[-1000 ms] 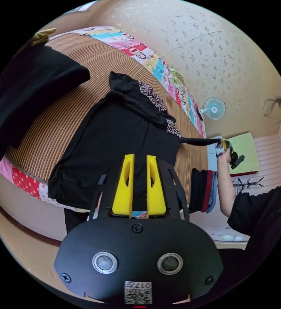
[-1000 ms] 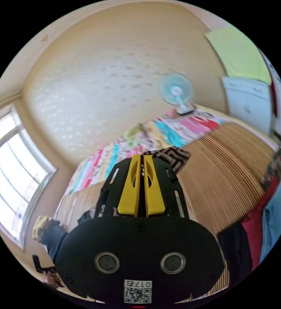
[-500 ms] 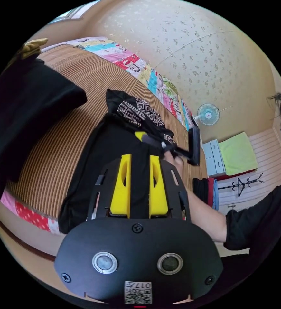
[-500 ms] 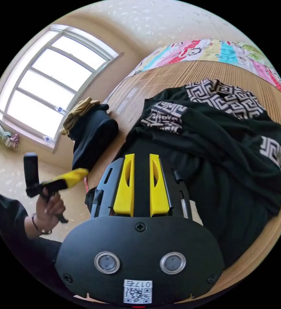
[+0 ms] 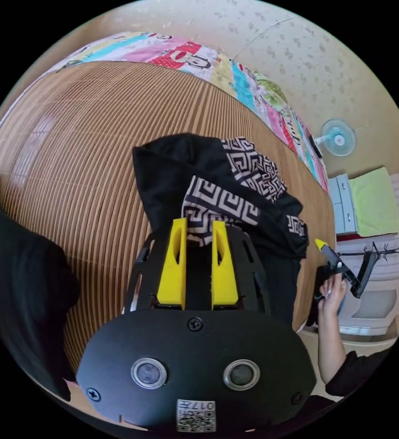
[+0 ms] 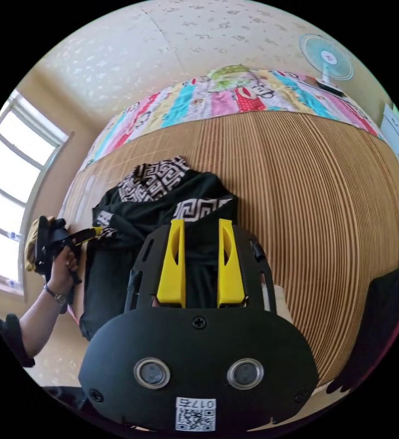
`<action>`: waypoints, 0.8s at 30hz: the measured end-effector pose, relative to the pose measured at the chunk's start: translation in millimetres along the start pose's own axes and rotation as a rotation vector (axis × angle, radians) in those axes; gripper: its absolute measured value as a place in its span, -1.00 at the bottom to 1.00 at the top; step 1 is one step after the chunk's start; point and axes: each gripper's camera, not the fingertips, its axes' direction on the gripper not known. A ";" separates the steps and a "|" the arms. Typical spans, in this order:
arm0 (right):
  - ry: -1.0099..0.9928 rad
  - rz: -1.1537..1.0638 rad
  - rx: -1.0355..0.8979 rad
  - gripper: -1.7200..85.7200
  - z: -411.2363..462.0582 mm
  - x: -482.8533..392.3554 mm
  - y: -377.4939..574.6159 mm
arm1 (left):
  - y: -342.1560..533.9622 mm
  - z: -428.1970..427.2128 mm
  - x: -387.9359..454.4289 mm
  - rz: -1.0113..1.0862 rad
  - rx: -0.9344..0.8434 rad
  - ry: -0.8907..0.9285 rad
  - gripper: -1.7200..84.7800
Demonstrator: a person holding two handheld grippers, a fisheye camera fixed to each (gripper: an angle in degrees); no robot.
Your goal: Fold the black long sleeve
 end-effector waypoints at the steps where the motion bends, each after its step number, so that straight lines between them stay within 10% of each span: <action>1: 0.028 0.038 -0.039 -0.71 11.1 5.1 -7.4 | 2.5 -2.1 0.4 0.002 0.006 -0.023 -0.91; 10: 0.001 0.254 -0.025 -0.91 28.5 40.1 -45.8 | 26.6 -89.3 3.3 0.090 0.182 0.260 -0.98; 18: 0.005 0.264 -0.067 -0.71 26.2 62.5 -75.4 | 29.1 -114.6 -33.4 0.039 0.219 0.260 -0.96; 24: 0.025 0.211 -0.116 -0.89 41.1 53.0 -81.8 | 1.8 -73.3 -4.6 0.119 0.117 0.252 -0.71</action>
